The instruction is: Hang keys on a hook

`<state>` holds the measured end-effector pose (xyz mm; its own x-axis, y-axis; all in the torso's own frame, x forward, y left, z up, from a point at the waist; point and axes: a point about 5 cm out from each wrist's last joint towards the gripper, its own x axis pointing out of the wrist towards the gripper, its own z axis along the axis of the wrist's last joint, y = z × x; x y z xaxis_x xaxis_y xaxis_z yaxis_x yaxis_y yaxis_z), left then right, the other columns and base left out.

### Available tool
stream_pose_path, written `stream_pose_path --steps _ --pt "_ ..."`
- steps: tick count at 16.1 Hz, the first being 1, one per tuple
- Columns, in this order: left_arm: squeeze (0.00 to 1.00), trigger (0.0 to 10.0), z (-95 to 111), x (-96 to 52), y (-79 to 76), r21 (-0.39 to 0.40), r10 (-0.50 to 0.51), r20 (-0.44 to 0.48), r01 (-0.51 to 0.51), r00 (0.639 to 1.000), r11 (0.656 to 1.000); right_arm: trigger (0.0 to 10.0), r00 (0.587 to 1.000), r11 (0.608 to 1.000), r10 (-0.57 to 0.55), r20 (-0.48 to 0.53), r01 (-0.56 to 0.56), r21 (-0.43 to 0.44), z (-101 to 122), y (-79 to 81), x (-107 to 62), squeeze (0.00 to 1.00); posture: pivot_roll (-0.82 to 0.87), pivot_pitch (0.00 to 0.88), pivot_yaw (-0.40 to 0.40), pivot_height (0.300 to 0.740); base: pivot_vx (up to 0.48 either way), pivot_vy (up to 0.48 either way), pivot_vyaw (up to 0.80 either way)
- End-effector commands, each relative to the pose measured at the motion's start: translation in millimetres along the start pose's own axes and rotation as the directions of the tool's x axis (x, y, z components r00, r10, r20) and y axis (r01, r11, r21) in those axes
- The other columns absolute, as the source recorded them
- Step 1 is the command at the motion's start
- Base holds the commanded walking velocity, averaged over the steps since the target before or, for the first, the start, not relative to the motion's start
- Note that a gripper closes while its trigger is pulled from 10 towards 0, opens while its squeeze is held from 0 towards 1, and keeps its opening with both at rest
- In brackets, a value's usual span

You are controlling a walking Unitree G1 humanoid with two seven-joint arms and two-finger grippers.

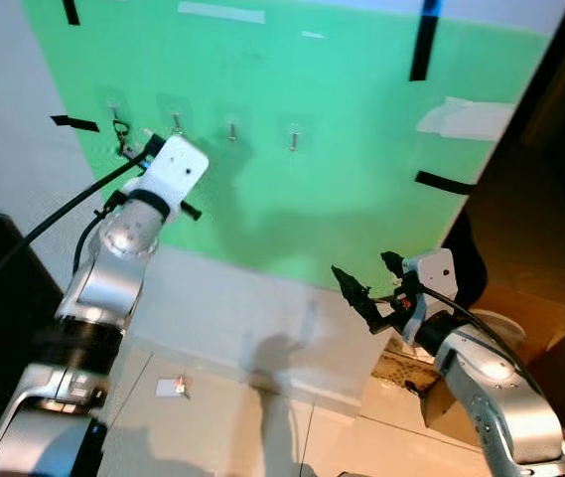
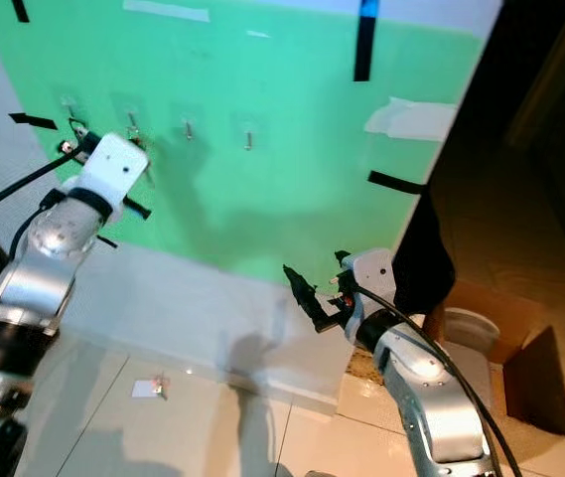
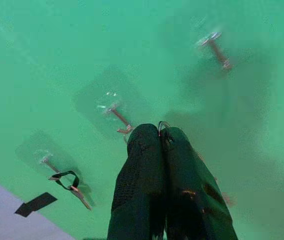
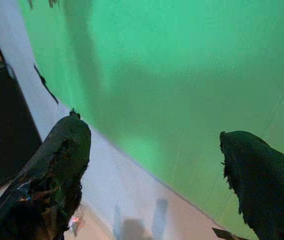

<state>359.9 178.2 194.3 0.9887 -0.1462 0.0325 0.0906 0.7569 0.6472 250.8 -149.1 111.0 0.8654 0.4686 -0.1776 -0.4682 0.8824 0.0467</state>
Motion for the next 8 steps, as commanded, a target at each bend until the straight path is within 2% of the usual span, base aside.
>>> stream_pose_path --steps 1,4,6,8 --pt "0.00 10.0 10.0 6.2 -2.2 0.016 -0.002 0.027 0.001 1.000 1.000 10.0 1.000 1.000 0.013 0.024 -0.013 -0.015 10.8 -2.2 0.0 0.00 -0.09 0.000 -0.021 0.740 0.000 0.000 0.00" --pt "0.00 10.0 20.4 12.7 -5.1 0.025 -0.007 0.063 0.005 0.998 1.000 10.0 0.999 1.000 0.017 0.030 -0.017 -0.023 15.0 -5.0 -2.1 0.00 -0.10 0.000 -0.021 0.740 0.000 0.000 0.00" --pt "0.00 10.0 32.7 18.1 -9.2 -0.016 -0.001 0.111 0.002 0.994 1.000 10.0 0.999 0.999 0.021 0.035 -0.020 -0.027 17.4 -6.3 -4.1 0.00 -0.11 0.000 -0.026 0.740 0.000 0.000 0.00" --pt "0.00 10.0 36.1 18.9 -13.7 -0.027 -0.009 0.125 0.012 0.992 1.000 10.0 0.999 0.999 0.025 0.035 -0.024 -0.027 17.8 -6.2 -4.5 0.00 -0.11 0.000 -0.030 0.740 0.000 0.000 0.00"
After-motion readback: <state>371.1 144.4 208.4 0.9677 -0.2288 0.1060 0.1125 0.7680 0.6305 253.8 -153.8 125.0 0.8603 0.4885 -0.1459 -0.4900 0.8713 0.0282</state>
